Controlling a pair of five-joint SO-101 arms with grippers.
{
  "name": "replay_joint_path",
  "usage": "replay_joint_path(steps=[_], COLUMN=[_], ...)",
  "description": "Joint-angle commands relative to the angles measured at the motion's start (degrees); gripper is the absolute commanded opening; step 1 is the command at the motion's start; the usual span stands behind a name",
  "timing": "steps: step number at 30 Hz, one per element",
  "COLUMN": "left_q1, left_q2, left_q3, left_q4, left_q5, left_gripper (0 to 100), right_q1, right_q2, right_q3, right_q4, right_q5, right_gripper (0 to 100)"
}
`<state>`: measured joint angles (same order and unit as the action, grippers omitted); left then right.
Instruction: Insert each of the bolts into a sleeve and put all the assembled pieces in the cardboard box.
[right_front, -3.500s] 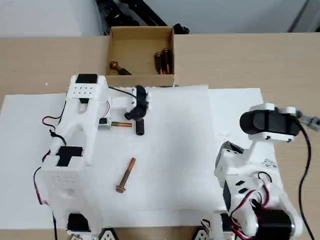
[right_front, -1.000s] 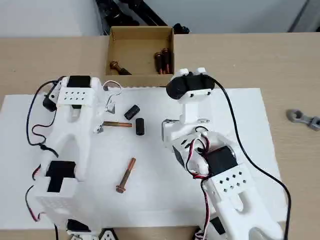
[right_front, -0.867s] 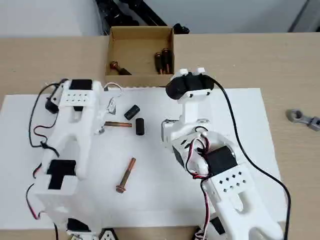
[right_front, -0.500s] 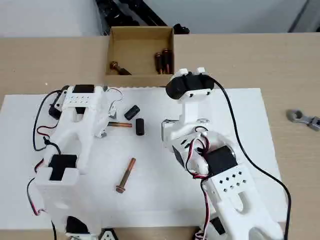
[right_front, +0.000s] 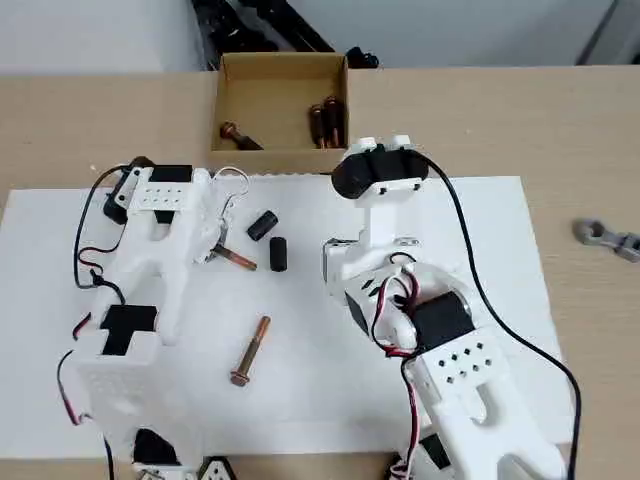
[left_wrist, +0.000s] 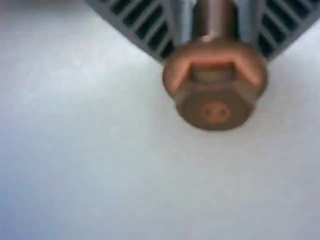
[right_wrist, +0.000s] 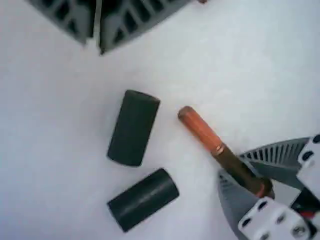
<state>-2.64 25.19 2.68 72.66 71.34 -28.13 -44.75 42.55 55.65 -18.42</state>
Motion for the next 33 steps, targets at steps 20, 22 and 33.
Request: replay_joint_path(steps=[20,22,33], left_q1=[0.26,-0.09,-12.22], left_q2=[-1.23,-4.66,-21.89], left_q3=[-36.62,-36.53,-36.09], left_q4=[27.78,27.78,27.69], left_q5=[-54.86,-59.34,-66.20], left_gripper=[1,1,1], right_q1=[-0.04,-0.04,-7.43], right_q2=[7.60,12.00,39.87], right_q3=[-15.65,-18.55,-38.59], right_q4=[3.30,3.38,3.82], right_q5=[-9.41,-10.90,-11.43], right_gripper=[0.7,0.7,1.3])
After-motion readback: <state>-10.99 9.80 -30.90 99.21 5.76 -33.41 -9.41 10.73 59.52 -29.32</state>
